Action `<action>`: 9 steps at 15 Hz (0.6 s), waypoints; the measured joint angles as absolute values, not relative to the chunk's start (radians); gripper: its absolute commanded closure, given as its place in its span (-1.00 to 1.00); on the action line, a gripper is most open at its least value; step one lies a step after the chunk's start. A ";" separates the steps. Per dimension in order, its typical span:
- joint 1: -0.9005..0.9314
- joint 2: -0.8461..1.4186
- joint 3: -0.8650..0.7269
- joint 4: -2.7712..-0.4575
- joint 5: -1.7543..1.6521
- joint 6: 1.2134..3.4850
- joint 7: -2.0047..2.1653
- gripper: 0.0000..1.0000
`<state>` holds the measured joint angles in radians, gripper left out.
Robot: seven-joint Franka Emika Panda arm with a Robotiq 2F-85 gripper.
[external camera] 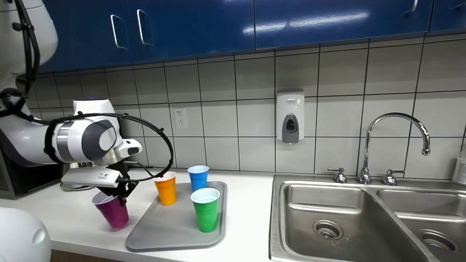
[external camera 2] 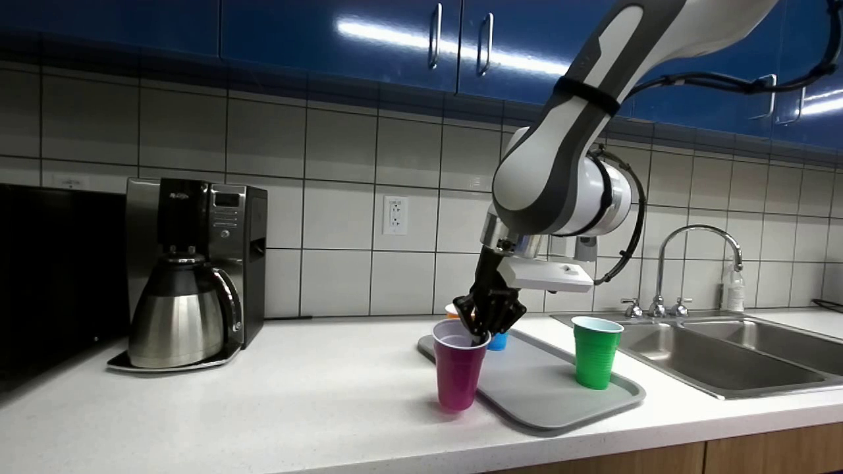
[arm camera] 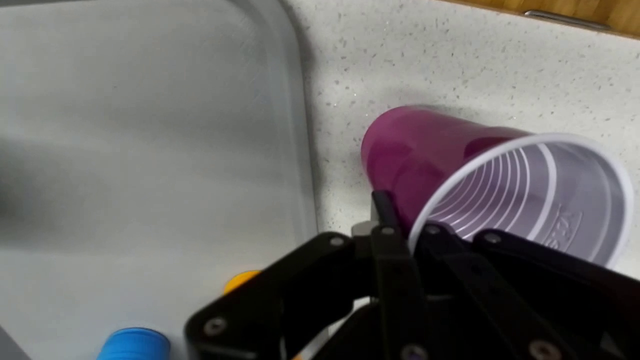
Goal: Put the green and purple cups on the tray
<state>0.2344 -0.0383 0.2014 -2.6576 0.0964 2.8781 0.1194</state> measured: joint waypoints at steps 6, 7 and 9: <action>0.219 -0.082 0.180 -2.648 0.097 2.878 0.119 0.99; 0.212 -0.086 0.173 -2.648 0.096 2.878 0.119 0.99; 0.191 -0.091 0.157 -2.647 0.089 2.878 0.120 0.99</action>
